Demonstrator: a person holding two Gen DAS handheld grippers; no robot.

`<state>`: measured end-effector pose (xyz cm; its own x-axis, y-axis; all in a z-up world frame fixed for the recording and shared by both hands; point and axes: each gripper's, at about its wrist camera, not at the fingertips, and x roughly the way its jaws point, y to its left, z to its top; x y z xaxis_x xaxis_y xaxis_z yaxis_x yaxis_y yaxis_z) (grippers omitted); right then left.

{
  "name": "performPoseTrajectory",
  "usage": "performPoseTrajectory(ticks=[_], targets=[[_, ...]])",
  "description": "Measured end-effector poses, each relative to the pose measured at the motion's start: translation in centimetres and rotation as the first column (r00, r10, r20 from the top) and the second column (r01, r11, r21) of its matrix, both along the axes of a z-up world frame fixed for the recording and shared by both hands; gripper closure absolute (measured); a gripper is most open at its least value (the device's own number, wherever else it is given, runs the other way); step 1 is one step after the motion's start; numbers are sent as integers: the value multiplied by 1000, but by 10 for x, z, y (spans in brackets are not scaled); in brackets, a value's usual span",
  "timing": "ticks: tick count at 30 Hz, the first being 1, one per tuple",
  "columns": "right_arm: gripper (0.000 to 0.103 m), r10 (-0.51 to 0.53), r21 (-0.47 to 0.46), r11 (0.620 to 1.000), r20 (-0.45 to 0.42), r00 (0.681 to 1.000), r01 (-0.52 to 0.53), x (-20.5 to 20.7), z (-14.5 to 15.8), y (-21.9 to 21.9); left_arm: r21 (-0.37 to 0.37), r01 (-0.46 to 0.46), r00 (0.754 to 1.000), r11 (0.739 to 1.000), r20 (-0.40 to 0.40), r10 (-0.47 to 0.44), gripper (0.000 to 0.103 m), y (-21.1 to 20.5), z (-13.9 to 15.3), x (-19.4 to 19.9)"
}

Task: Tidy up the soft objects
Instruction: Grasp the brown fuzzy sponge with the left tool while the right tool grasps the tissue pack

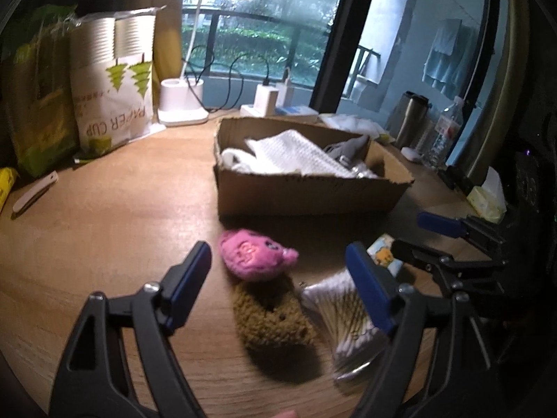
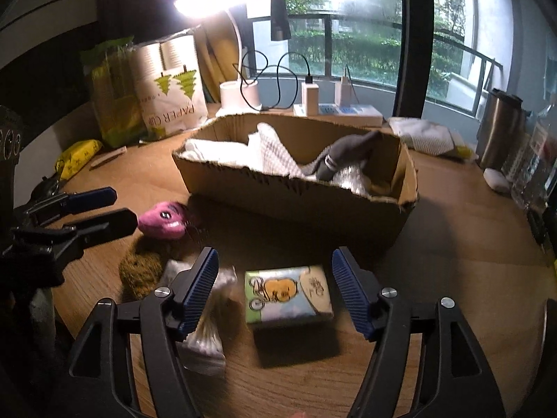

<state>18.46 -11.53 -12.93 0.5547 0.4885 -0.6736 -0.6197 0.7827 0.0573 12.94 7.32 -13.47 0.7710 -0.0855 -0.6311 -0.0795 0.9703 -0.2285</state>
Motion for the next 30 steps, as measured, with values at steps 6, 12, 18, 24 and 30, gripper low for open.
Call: performPoseTrajectory(ticks=[6,12,18,24,30], targets=[[32,-12,-10,1000,-33,999,12,4,-15,-7,19,-11,998,1000,-60,12,22,-2,-17,3],[32,-12,-22,1000,-66,998,11,7,-28,-8,22,-30,990,999,-139,33,22,0,-38,11],[32,-9,-28,1000,-89,996,7,10,-35,-6,42,-26,984,999,-174,33,22,0,-48,14],[32,-7,-47,999,-101,995,2,12,-41,-2,52,-23,983,998,-182,32,23,2,-53,14],[32,-8,-63,998,-108,994,2,12,-44,-1,51,11,984,999,-177,-2,37,-1,-53,11]])
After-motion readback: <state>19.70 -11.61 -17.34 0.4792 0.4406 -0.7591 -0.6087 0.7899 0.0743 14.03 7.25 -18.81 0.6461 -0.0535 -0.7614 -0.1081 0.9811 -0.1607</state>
